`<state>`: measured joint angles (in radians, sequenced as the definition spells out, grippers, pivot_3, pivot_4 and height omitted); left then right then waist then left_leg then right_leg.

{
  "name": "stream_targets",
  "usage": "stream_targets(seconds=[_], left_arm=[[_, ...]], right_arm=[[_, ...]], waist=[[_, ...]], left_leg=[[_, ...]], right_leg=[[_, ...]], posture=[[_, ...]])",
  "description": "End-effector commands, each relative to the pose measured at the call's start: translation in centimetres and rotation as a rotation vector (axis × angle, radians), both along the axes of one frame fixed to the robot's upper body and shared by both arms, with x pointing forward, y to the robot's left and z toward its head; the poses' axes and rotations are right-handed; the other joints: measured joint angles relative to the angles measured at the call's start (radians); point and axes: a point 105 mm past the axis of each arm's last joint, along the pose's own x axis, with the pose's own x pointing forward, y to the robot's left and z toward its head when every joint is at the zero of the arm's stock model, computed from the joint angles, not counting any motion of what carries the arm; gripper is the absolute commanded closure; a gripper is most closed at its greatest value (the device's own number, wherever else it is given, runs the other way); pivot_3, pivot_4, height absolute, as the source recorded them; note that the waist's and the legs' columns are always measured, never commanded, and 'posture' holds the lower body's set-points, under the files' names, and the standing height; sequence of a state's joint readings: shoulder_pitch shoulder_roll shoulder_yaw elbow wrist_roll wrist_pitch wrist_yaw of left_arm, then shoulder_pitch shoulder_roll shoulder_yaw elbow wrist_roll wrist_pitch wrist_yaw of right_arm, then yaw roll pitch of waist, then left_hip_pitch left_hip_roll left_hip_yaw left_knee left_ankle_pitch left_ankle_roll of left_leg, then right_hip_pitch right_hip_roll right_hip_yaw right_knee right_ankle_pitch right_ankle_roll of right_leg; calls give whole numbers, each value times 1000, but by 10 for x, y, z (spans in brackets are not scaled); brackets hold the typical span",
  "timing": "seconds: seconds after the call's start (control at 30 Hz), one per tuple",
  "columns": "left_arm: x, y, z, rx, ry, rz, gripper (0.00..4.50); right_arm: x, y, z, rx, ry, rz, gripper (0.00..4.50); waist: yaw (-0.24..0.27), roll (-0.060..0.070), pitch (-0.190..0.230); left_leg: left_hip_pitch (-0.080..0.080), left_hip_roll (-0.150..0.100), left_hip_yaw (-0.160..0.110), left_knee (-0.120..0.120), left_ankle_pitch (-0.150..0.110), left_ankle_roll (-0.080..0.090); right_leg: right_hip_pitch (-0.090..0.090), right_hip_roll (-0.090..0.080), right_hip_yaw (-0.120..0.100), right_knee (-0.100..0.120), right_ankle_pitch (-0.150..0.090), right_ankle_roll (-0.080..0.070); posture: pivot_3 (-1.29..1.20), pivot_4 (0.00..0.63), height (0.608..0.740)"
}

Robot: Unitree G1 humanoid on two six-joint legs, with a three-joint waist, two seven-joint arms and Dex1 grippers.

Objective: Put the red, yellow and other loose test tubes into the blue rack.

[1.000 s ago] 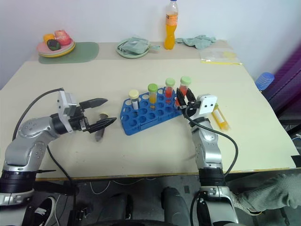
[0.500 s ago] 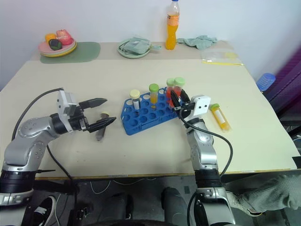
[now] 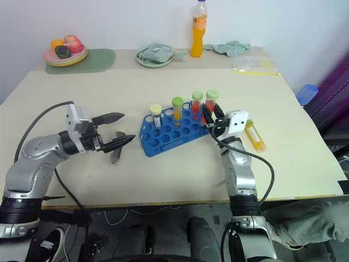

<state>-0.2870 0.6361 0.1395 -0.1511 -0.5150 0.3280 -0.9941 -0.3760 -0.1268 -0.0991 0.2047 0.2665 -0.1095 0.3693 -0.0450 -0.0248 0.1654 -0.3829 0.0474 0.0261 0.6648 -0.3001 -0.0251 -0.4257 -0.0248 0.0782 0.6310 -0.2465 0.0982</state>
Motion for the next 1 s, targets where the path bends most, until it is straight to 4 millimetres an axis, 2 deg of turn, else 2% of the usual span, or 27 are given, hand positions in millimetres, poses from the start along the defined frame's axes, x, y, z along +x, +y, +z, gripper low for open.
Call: stream_targets(seconds=[0.03,0.2,0.33,0.37,0.4,0.43,0.47,0.53,0.63,0.8,0.9,1.0], left_arm=[[-3,-1,12,-10,-44,-14,0],[-3,7,9,-5,-39,-8,0],[-2,12,3,-6,-35,-4,0],[-2,13,1,-6,-34,-5,0],[-2,14,-1,-8,-33,-6,0],[-2,15,-4,-9,-32,-6,0],[-2,15,-6,-11,-32,-6,0],[-1,15,-9,-14,-33,-6,0],[-3,13,-11,-23,-34,-10,0],[-4,5,-7,-36,-42,-13,0],[-4,-4,-3,-46,-50,-24,0],[-3,-12,-2,-57,-52,-36,0]], right_arm=[[3,4,11,-18,-53,4,3247],[3,5,10,-1,-59,13,3247],[-3,6,10,1,-70,29,1723],[-4,6,11,-2,-75,33,1240],[-5,5,13,-5,-78,35,537],[-7,5,15,-12,-80,50,186],[-10,6,16,-21,-78,77,30],[-16,8,18,-52,-75,125,30],[-37,5,26,-69,-27,224,30],[-74,-15,23,-246,154,359,30],[-77,-43,25,-377,306,322,30],[-64,-84,25,-504,456,165,30]], waist=[[0,0,0],[0,0,0],[-1,0,0],[0,0,0],[0,0,0],[0,0,0],[1,0,0],[3,0,0],[5,0,0],[8,0,0],[6,0,0],[3,0,0]], left_leg=[[0,0,0,0,0,0],[0,0,0,0,0,0],[1,0,0,0,0,0],[1,0,0,0,0,0],[0,0,0,0,0,0],[0,0,0,0,0,0],[0,0,1,0,0,0],[0,0,1,0,0,0],[0,0,0,0,0,0],[0,0,0,0,0,0],[1,-1,0,1,0,0],[4,0,1,1,0,0]], right_leg=[[0,0,0,0,0,0],[0,0,0,0,0,0],[0,0,0,0,0,0],[0,0,0,0,0,0],[0,0,0,0,0,0],[0,0,0,0,0,0],[0,0,0,0,0,0],[0,-1,0,0,0,0],[1,-1,0,0,0,0],[1,-1,0,-1,0,-1],[2,-1,1,-1,-2,-3],[5,0,2,-1,-2,-4]], posture=[[0,150,740],[0,150,740],[0,150,740],[0,150,740],[0,150,740],[0,150,740],[0,150,740],[0,150,740],[0,150,740],[0,150,740],[0,150,740],[0,150,740]])
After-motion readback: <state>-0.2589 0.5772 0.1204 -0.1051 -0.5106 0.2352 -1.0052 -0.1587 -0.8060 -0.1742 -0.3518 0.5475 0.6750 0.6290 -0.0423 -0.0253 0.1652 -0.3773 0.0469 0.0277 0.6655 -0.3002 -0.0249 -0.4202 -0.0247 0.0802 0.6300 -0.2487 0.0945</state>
